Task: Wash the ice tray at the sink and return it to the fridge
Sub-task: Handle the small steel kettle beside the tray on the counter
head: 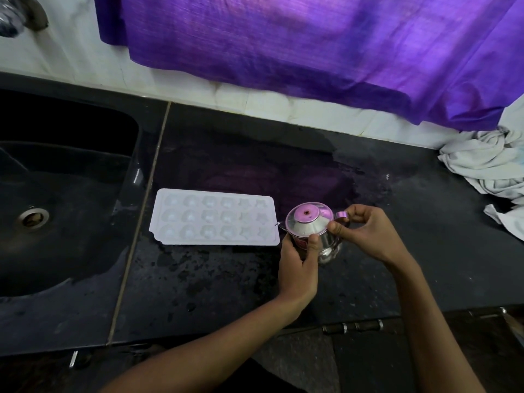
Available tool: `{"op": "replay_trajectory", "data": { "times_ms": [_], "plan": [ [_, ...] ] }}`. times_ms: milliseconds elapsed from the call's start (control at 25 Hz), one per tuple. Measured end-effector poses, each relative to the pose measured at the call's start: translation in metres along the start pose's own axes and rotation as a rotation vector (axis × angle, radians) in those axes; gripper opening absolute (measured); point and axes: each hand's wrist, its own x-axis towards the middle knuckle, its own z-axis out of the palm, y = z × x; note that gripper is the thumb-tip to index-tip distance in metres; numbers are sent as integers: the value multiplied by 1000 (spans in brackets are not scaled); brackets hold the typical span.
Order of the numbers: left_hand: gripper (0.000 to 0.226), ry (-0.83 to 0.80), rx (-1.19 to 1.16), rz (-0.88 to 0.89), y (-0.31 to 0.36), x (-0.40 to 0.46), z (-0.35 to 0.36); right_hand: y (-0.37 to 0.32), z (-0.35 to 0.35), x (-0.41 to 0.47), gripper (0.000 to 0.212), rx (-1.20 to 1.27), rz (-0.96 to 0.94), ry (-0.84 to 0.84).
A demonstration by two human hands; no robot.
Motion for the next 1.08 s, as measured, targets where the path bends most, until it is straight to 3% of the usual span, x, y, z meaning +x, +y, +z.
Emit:
{"op": "replay_trajectory", "data": {
  "times_ms": [400, 600, 840, 1080],
  "plan": [
    [55, 6, 14, -5, 2, -1, 0, -1, -2, -1, 50, 11, -5, -17],
    [57, 31, 2, 52, 4, 0, -1, -2, 0, 0, 41, 88, -26, -12],
    [86, 98, 49, 188, 12, 5, -3, -4, 2, 5, 23, 249, -18, 21],
    [69, 104, -1, 189, 29, 17, -10, -19, 4, 25, 27, 238, -42, 28]
  ]
}}
